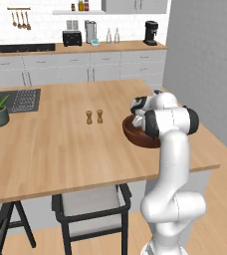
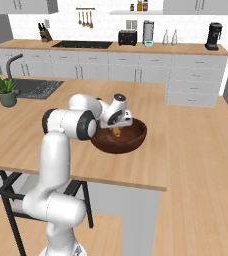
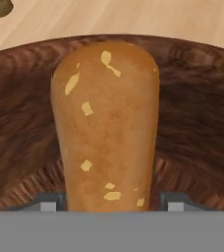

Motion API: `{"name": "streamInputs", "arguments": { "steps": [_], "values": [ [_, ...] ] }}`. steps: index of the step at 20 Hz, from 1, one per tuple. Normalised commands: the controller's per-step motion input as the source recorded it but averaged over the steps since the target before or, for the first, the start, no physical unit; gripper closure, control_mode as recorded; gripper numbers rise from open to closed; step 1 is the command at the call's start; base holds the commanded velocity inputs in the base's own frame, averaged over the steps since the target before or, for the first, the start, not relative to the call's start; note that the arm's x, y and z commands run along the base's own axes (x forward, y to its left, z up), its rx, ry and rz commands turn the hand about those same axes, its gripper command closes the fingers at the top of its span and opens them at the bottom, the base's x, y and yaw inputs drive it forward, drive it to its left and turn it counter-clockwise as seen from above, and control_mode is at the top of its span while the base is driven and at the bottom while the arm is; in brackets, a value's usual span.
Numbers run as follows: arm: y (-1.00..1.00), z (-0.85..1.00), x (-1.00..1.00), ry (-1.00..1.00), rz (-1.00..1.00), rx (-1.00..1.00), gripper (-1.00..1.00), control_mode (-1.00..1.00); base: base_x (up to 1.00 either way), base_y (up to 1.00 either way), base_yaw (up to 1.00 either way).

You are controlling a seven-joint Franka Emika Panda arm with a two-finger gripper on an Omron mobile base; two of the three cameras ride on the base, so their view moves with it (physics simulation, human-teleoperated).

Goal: Place one bun and one sausage from the bowl on each plate.

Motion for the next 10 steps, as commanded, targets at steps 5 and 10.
{"name": "streamInputs", "arguments": {
  "steps": [5,10],
  "values": [
    [0.01,0.26,-0.66,-0.10,0.00,0.00,1.00,-1.00,0.00,0.00,0.00],
    [0.14,1.00,-0.96,-0.29,0.00,0.00,1.00,-1.00,0.00,0.00,0.00]
  ]
}}
